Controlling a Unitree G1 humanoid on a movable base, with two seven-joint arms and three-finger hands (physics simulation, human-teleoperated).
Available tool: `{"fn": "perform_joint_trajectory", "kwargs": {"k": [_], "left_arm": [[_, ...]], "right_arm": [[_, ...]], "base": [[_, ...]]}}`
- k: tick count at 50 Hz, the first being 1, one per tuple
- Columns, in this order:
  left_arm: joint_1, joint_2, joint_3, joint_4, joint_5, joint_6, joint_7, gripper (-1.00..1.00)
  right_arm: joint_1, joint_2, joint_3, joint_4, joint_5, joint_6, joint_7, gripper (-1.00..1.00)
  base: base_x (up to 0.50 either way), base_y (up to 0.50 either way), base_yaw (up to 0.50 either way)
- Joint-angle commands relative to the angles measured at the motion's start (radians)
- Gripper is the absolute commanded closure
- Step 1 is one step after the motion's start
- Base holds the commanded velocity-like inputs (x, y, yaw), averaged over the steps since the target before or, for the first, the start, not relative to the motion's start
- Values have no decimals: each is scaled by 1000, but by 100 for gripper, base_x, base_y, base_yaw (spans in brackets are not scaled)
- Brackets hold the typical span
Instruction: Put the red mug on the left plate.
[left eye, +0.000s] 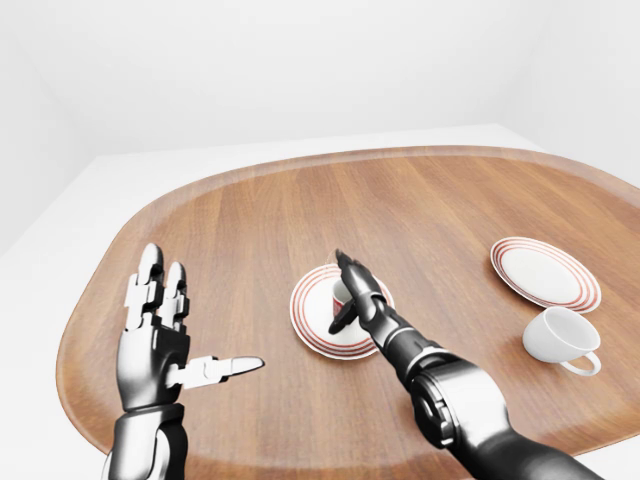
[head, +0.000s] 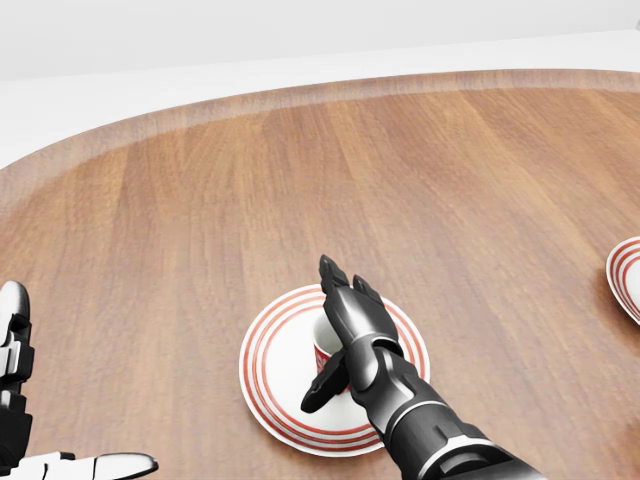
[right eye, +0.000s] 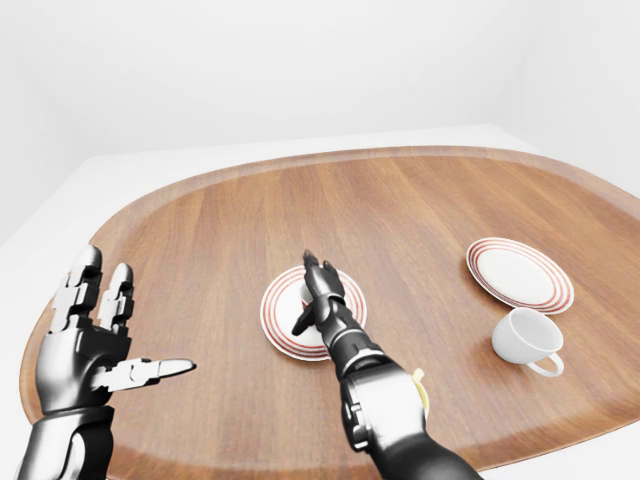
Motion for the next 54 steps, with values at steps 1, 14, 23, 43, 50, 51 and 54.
{"fn": "perform_joint_trajectory", "kwargs": {"k": [1, 14, 23, 43, 50, 51, 54], "left_arm": [[1, 0, -3, 0, 1, -2, 0, -100], [5, -4, 22, -20, -15, 10, -4, -100], [14, -12, 17, -32, -7, 7, -8, -100], [12, -11, 18, -26, -7, 4, -8, -100], [11, -12, 16, -25, -4, 3, -7, -100], [11, -12, 14, -25, -2, 2, -6, -100], [16, -13, 4, -25, 5, -2, -4, -100]], "right_arm": [[2, 1, -2, 0, -3, 0, 6, -100], [-133, -30, 62, -21, -24, 0, 17, -100], [-418, -137, 48, -175, 258, 0, 464, -100], [-304, -233, 104, -827, 399, 175, 696, -100], [7, -279, 100, -1425, 217, 175, 819, -100], [51, -278, 98, -1488, 192, 175, 841, -100], [247, -272, 91, -1751, 98, 175, 904, -100]], "base": [[0, 0, 0], [0, 0, 0], [0, 0, 0], [0, 0, 0], [0, 0, 0], [0, 0, 0], [0, 0, 0]]}}
